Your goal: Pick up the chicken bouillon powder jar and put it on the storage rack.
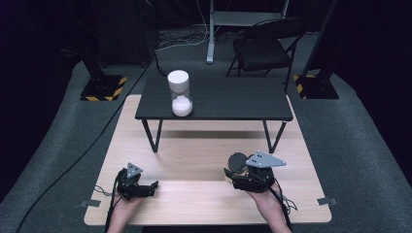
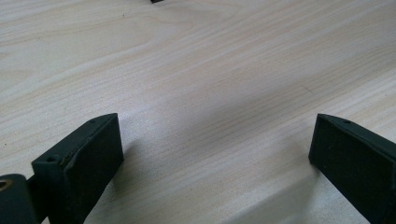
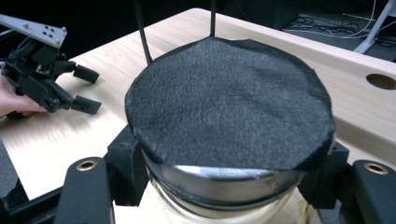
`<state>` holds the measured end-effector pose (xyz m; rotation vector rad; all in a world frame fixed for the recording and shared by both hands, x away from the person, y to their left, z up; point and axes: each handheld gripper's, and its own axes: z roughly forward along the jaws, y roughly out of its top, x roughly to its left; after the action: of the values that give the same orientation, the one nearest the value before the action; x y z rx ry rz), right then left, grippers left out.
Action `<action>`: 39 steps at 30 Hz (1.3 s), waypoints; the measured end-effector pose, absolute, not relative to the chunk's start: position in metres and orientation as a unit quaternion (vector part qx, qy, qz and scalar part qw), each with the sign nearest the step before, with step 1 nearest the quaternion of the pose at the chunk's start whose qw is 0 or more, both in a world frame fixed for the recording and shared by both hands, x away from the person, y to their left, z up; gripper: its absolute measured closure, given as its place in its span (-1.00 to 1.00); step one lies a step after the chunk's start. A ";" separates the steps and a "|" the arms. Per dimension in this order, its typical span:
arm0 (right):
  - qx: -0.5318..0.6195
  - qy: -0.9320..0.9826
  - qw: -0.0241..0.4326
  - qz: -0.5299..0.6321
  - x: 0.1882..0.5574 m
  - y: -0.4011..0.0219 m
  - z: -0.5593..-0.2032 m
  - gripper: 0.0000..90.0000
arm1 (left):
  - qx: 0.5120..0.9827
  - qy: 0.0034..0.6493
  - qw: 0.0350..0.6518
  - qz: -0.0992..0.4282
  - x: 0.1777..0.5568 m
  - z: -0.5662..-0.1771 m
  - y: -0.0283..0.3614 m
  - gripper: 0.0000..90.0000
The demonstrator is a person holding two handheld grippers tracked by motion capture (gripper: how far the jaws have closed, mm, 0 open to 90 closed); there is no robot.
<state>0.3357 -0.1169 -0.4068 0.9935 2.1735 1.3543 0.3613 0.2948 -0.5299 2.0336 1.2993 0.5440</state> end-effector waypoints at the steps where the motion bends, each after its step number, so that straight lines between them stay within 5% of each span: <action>1: 0.354 0.776 0.197 0.484 0.336 -0.117 -0.405 -0.32 | 0.777 0.496 0.328 0.208 0.361 -0.530 0.295 -0.94; 39: 0.362 0.769 0.223 0.477 0.370 -0.106 -0.349 -0.32 | 0.777 0.496 0.327 0.207 0.361 -0.530 0.295 -0.95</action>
<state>0.3699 -0.1059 -0.3491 0.9993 2.1236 1.3179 0.3615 0.2946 -0.5299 2.0356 1.2986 0.5431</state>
